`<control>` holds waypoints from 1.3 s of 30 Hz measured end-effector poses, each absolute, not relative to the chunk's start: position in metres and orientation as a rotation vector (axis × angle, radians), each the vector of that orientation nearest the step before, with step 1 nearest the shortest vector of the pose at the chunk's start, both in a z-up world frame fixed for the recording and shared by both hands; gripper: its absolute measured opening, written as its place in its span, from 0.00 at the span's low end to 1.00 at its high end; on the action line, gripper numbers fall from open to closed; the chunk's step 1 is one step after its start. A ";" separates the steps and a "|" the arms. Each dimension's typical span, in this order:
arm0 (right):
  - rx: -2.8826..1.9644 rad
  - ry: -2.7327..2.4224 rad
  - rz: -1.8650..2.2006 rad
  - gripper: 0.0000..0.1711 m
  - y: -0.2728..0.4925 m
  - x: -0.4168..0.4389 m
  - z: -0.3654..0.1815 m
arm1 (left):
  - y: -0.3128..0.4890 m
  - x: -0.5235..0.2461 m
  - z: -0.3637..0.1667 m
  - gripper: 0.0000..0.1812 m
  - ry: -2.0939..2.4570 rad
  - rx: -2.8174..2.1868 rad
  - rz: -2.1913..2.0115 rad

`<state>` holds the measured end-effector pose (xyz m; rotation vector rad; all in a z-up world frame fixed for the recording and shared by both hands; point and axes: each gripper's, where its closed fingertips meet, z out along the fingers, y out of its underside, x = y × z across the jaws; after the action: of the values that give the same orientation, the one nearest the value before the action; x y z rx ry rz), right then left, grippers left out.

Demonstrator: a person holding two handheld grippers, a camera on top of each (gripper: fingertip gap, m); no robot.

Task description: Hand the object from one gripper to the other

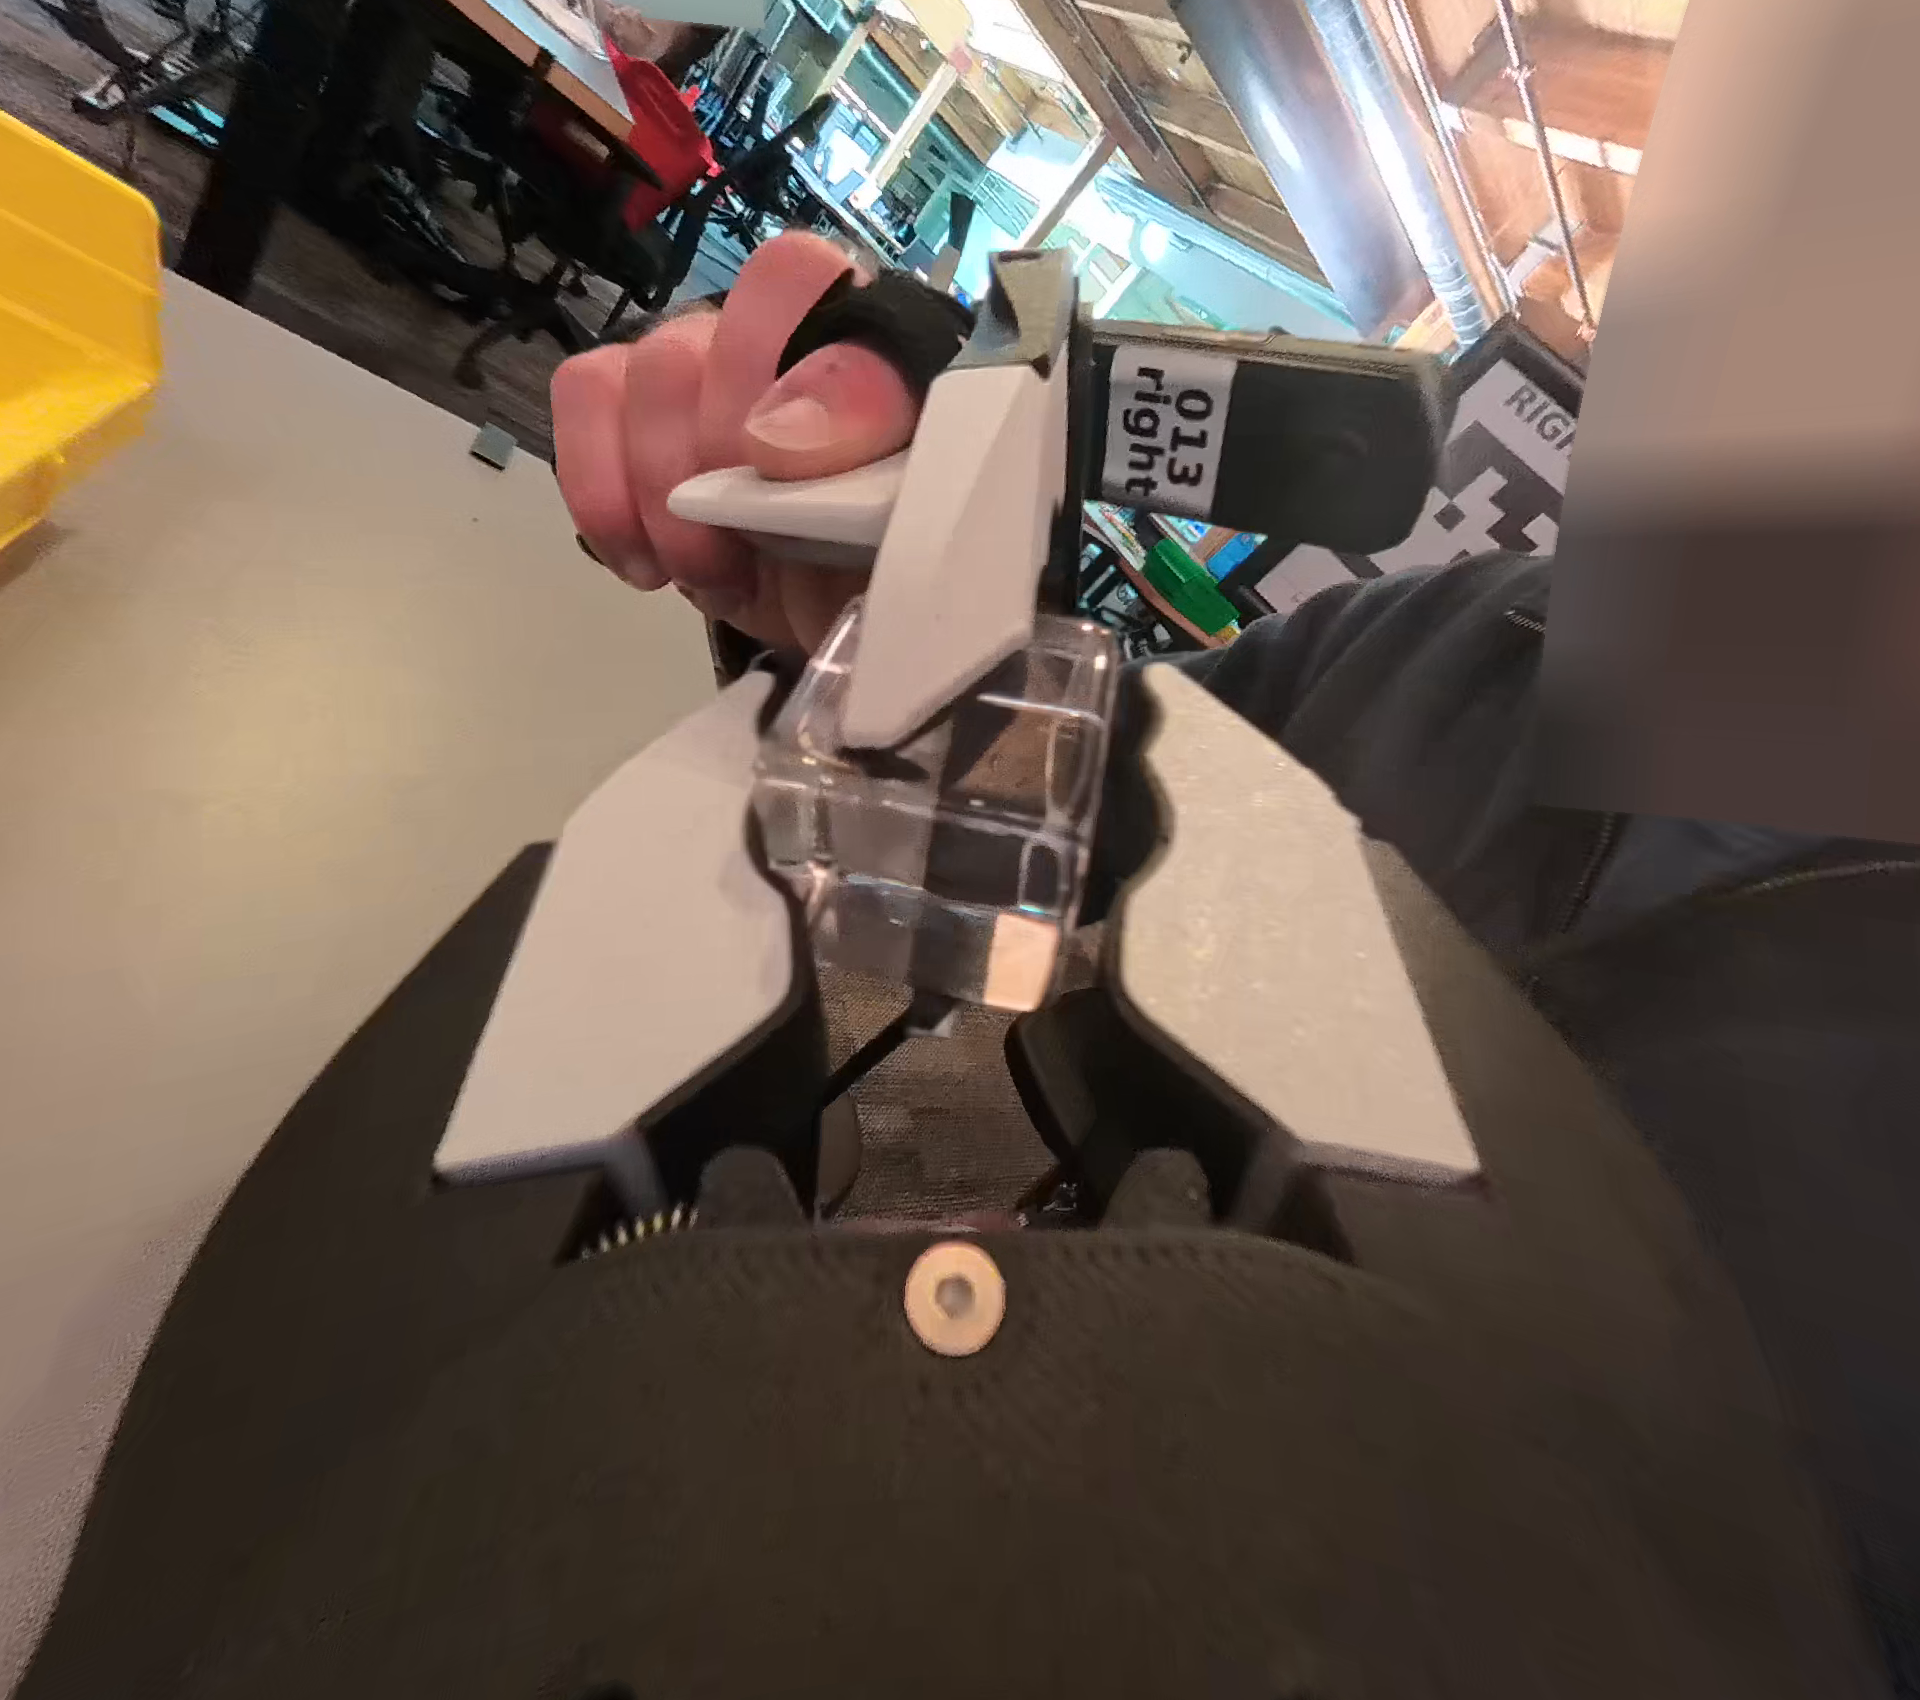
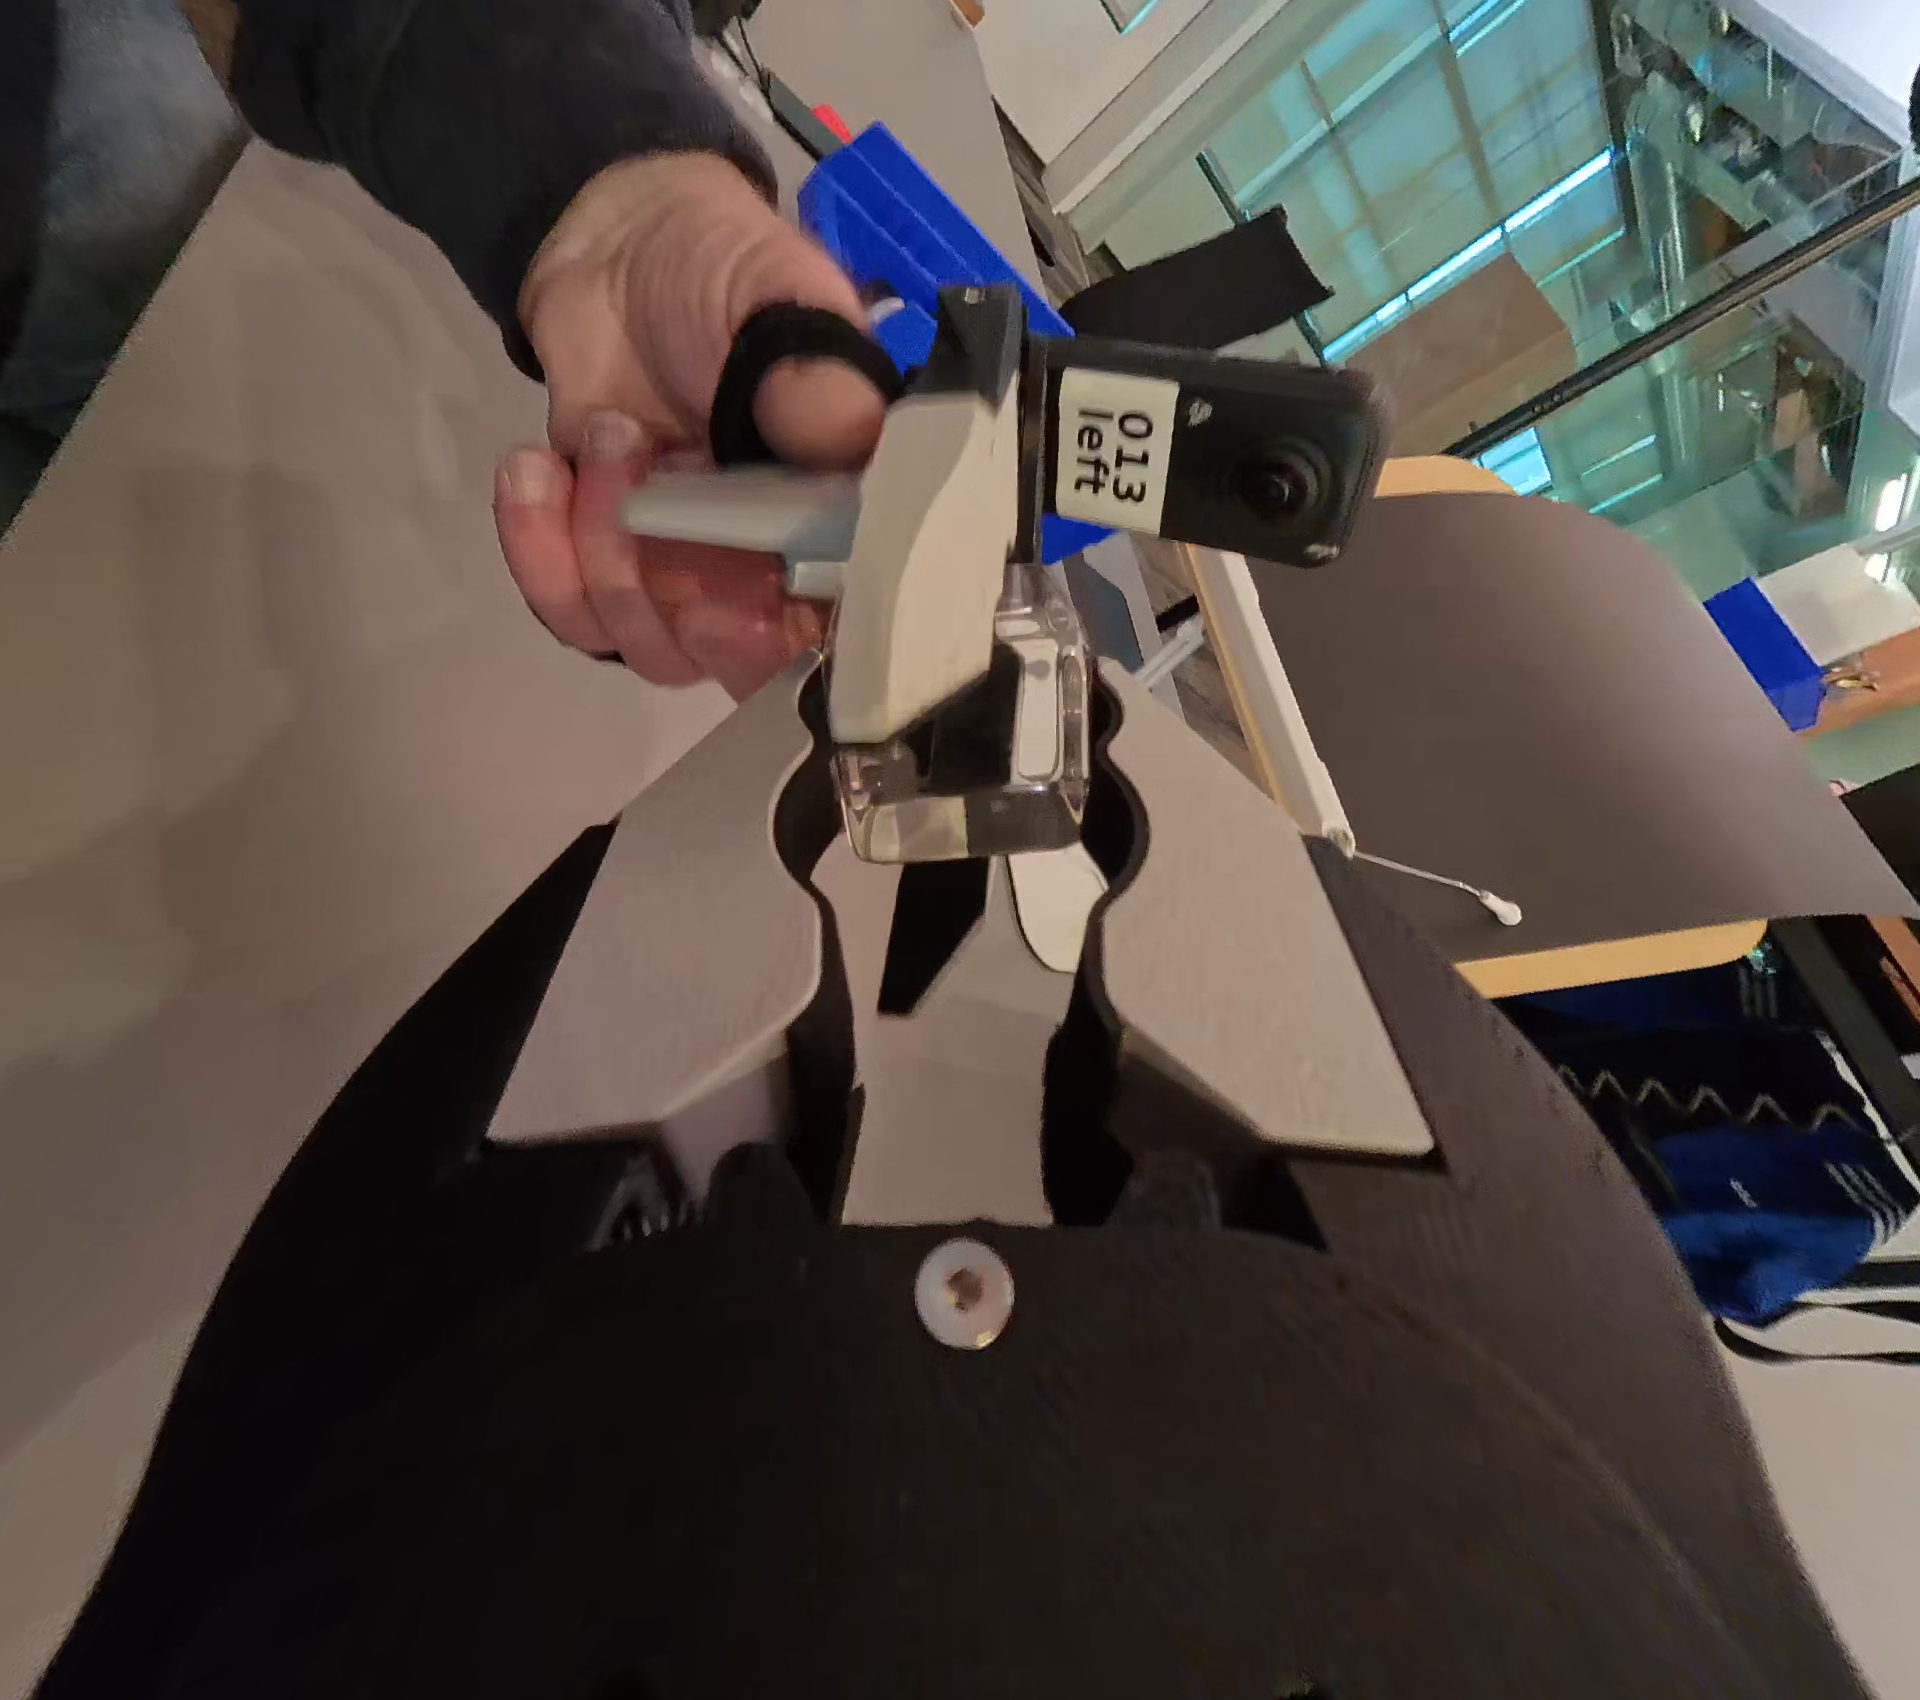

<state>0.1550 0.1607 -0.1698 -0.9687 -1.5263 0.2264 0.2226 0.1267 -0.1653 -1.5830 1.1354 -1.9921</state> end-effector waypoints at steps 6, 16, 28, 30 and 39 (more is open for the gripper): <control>-1.008 -1.490 0.196 0.38 0.167 0.160 -0.170 | 0.132 0.224 -0.167 0.29 1.134 -1.563 -1.901; -1.319 -1.129 0.733 0.54 0.171 0.178 -0.163 | 0.174 0.206 -0.156 0.29 1.219 -1.390 -1.079; -1.454 -0.859 1.622 0.52 0.160 0.153 -0.159 | 0.189 0.207 -0.158 0.29 1.503 -0.834 0.151; -1.467 -0.904 1.606 0.52 0.159 0.146 -0.161 | 0.187 0.211 -0.162 0.29 1.520 -0.784 0.197; -1.669 -0.820 1.122 0.44 0.194 0.149 -0.184 | 0.216 0.204 -0.174 0.29 1.509 -0.807 0.554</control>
<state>0.1493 0.1938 -0.1838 -1.6686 -0.8197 1.1222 0.2039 0.2157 -0.1741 -0.8067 1.5093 0.5536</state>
